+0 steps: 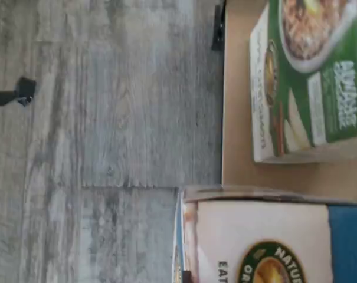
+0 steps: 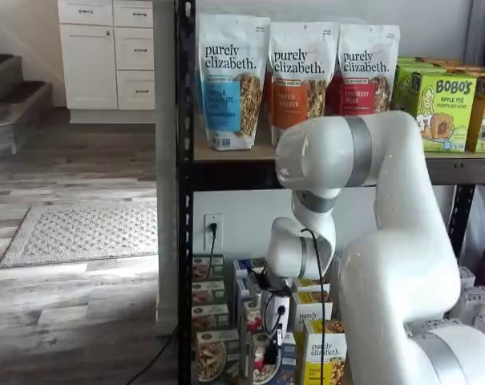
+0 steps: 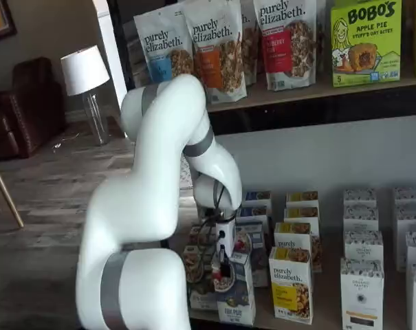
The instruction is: Pick up the blue and white box that is on the bottom shelf, the second box from the left
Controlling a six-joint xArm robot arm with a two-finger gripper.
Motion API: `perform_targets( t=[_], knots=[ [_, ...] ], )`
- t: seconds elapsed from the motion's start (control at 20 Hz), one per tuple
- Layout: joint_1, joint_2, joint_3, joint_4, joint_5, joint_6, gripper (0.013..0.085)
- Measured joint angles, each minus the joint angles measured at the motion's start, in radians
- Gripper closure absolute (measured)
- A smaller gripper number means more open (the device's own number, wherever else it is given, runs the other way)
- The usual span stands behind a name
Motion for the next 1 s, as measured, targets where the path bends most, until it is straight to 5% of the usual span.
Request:
perform_targets(
  t=[0.25, 1.0],
  knots=[
    [0.013, -0.09, 0.112, 0.029, -0.02, -0.016, 0.049],
    [0.062, -0.403, 0.42, -0.015, 0.019, 0.074, 0.049]
  ],
)
